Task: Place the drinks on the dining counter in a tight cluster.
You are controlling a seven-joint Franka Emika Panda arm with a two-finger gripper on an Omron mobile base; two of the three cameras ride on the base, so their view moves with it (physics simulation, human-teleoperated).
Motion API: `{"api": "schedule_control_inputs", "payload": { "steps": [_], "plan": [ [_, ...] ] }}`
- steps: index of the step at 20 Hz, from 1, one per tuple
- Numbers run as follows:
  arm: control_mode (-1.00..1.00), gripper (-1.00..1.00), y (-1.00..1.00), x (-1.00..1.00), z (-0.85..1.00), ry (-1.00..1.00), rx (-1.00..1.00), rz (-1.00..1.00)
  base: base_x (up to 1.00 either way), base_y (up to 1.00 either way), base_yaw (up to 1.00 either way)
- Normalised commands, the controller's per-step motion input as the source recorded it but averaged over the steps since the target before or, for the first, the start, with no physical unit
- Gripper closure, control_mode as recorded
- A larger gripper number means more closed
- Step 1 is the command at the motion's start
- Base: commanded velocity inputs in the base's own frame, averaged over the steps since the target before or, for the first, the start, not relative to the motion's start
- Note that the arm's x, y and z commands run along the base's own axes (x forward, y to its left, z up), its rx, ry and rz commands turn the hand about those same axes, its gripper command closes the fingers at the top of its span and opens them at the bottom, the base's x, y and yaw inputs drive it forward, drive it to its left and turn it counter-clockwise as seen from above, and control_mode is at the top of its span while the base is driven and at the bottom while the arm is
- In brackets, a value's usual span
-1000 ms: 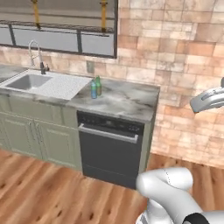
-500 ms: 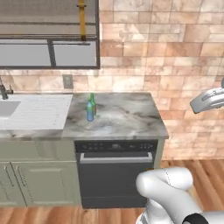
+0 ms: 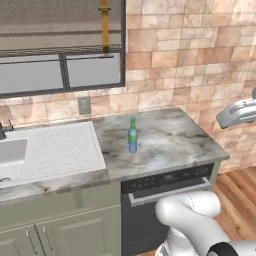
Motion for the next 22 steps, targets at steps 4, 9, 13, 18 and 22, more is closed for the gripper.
{"api": "schedule_control_inputs", "payload": {
  "steps": [4,9,13,18,22],
  "plan": [
    [1.00,-1.00,0.00,0.00,0.00,0.00,0.00,0.00,-0.19,0.99,-0.18],
    [1.00,-1.00,0.00,0.00,0.00,0.00,0.00,0.00,0.31,0.09,-0.02],
    [1.00,-1.00,0.00,0.00,0.00,0.00,0.00,0.00,0.94,-0.25,0.00],
    [1.00,-1.00,0.00,0.00,0.00,0.00,0.00,0.00,0.99,-0.13,0.00],
    [1.00,-1.00,0.00,0.00,0.00,0.00,0.00,0.00,0.37,-0.01,0.00]
  ]
}}
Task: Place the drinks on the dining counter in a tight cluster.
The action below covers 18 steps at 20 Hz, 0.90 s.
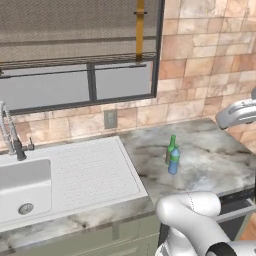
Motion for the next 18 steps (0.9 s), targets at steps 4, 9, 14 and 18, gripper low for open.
{"api": "schedule_control_inputs", "payload": {
  "steps": [4,9,14,18],
  "plan": [
    [1.00,-1.00,0.00,0.00,0.00,0.00,0.00,0.00,0.02,0.03,-0.01],
    [-1.00,-1.00,0.00,0.01,-0.01,0.00,0.00,0.00,0.00,0.00,0.00],
    [-1.00,-1.00,-0.03,0.34,-0.36,0.01,0.06,0.04,0.00,0.00,0.00],
    [-1.00,-1.00,-0.30,0.85,-0.67,0.00,0.13,0.22,0.00,0.00,0.00]
  ]
}}
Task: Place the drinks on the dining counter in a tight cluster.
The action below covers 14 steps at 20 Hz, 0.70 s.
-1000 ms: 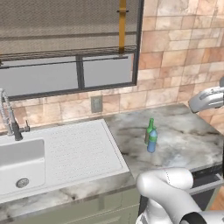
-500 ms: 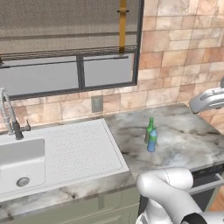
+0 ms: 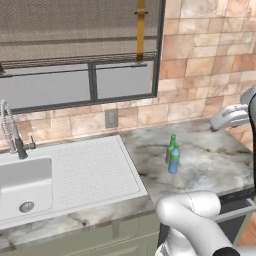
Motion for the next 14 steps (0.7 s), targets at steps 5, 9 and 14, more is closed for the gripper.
{"api": "schedule_control_inputs", "payload": {
  "steps": [5,9,14],
  "plan": [
    [-1.00,-1.00,-0.33,0.94,-0.85,-0.03,0.05,0.28,0.00,0.00,0.00],
    [-1.00,-1.00,-0.06,0.24,-0.48,-0.13,0.00,0.13,0.00,0.00,0.00],
    [-1.00,-1.00,-0.03,0.33,-0.70,-0.21,0.05,0.16,0.00,0.00,0.00]
  ]
}}
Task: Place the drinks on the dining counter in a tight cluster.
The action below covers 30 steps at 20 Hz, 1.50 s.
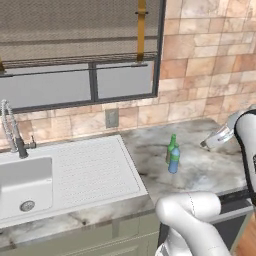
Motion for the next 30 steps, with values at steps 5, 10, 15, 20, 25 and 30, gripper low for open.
{"api": "schedule_control_inputs", "payload": {
  "steps": [5,10,15,20,25,30],
  "plan": [
    [-1.00,-1.00,0.00,0.72,-0.84,-0.18,0.18,0.25,0.00,0.00,0.00],
    [-1.00,-1.00,-0.05,0.93,-0.30,-0.04,0.17,0.35,0.00,0.00,0.00],
    [-1.00,-1.00,-0.26,0.63,0.00,0.01,0.09,0.38,0.00,0.00,0.00],
    [-1.00,-1.00,-0.36,0.32,0.00,0.00,0.01,0.06,0.00,0.00,0.00],
    [-1.00,-1.00,-0.26,0.00,-0.01,0.00,0.04,-0.06,0.00,0.00,0.00],
    [-1.00,-1.00,0.00,0.07,-0.56,0.00,0.01,-0.09,0.00,0.00,0.00]
  ]
}}
